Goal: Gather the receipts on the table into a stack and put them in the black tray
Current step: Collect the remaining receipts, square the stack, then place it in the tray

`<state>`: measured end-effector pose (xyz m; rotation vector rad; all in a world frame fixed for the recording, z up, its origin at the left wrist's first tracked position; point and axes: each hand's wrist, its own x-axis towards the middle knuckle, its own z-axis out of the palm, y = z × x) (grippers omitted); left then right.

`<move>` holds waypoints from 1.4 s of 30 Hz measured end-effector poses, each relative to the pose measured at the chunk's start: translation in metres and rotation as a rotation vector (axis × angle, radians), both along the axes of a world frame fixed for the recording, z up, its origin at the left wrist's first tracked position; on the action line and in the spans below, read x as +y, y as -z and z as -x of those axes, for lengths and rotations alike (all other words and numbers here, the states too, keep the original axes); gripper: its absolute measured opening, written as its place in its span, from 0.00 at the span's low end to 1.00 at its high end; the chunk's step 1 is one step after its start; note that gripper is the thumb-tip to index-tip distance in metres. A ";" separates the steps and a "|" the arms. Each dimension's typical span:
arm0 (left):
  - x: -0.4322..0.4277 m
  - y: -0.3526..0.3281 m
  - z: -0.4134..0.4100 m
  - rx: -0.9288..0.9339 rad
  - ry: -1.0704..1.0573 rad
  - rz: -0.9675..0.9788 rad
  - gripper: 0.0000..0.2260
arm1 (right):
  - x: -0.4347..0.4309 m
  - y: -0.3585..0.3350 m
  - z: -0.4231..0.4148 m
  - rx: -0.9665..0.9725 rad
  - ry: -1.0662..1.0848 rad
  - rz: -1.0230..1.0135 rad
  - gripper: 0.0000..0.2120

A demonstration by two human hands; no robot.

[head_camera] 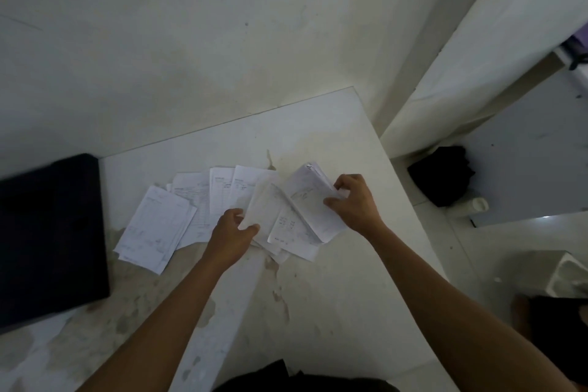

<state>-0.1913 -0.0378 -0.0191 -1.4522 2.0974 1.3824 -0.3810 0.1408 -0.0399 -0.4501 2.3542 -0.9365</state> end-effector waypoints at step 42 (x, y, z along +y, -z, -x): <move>0.037 -0.015 -0.019 0.240 -0.126 -0.647 0.13 | 0.012 -0.008 -0.057 -0.875 0.318 0.598 0.26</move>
